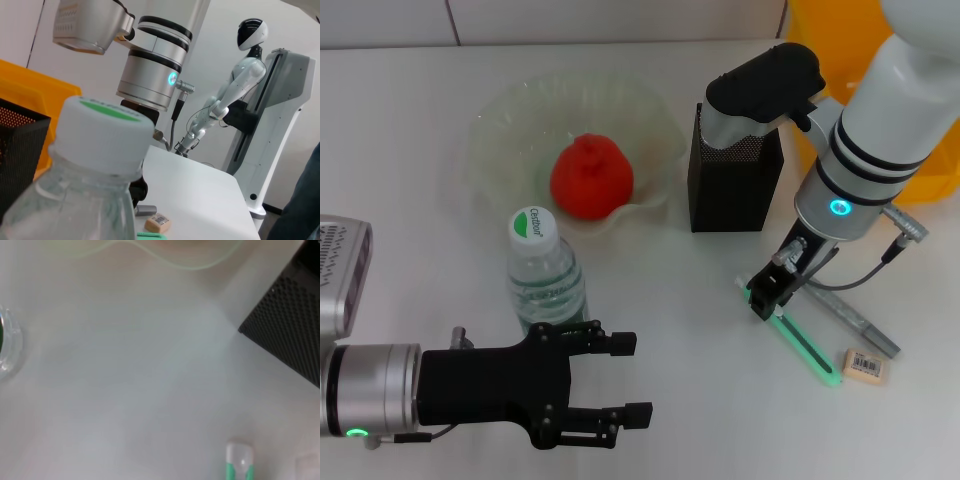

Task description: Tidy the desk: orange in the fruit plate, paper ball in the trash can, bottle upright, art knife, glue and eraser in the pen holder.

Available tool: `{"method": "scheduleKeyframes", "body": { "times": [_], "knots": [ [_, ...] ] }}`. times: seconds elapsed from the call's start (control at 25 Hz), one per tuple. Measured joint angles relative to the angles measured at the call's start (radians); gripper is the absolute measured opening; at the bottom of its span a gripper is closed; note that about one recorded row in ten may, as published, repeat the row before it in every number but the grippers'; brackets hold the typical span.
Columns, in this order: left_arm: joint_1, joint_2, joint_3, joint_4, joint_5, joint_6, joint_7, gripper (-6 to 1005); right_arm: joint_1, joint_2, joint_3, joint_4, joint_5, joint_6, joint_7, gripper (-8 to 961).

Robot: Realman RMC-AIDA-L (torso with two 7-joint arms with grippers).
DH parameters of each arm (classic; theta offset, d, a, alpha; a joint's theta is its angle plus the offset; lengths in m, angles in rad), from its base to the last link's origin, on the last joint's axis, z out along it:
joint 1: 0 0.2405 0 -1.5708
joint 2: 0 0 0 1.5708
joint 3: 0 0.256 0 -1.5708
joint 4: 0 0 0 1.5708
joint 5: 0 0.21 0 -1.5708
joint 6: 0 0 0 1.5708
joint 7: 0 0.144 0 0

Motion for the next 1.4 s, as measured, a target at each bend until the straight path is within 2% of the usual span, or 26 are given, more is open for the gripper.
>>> {"method": "scheduleKeyframes", "body": {
  "times": [0.48, 0.6, 0.72, 0.84, 0.92, 1.12, 1.24, 1.4],
  "knots": [
    [0.002, 0.000, 0.000, 0.000, 0.000, -0.002, 0.001, 800, -0.007, 0.000, 0.001, -0.018, 0.001, 0.000, 0.001, 181],
    [0.003, 0.000, 0.000, 0.000, 0.000, -0.001, 0.001, 800, -0.039, -0.001, 0.010, -0.082, 0.009, -0.014, 0.001, 176],
    [0.004, 0.000, 0.000, 0.000, 0.000, -0.001, 0.001, 800, -0.106, -0.006, 0.029, -0.198, 0.027, -0.040, -0.011, 177],
    [0.005, 0.001, 0.000, 0.000, -0.001, 0.003, 0.001, 800, -0.187, -0.007, 0.104, -0.336, 0.065, -0.085, -0.066, 178],
    [0.006, 0.002, -0.003, 0.000, -0.003, 0.002, 0.001, 800, -0.252, -0.007, 0.179, -0.432, 0.146, -0.115, -0.136, 179],
    [0.005, 0.002, -0.007, 0.000, -0.006, -0.005, 0.000, 800, -0.408, -0.008, 0.374, -0.560, 0.437, -0.126, -0.359, 181],
    [0.002, 0.001, -0.008, -0.002, -0.008, -0.008, -0.004, 800, -0.484, -0.008, 0.499, -0.535, 0.647, -0.105, -0.566, 182],
    [-0.001, 0.000, -0.009, -0.010, -0.009, -0.013, -0.004, 800, -0.507, -0.010, 0.643, -0.360, 0.864, -0.073, -0.865, 183]
  ]
}}
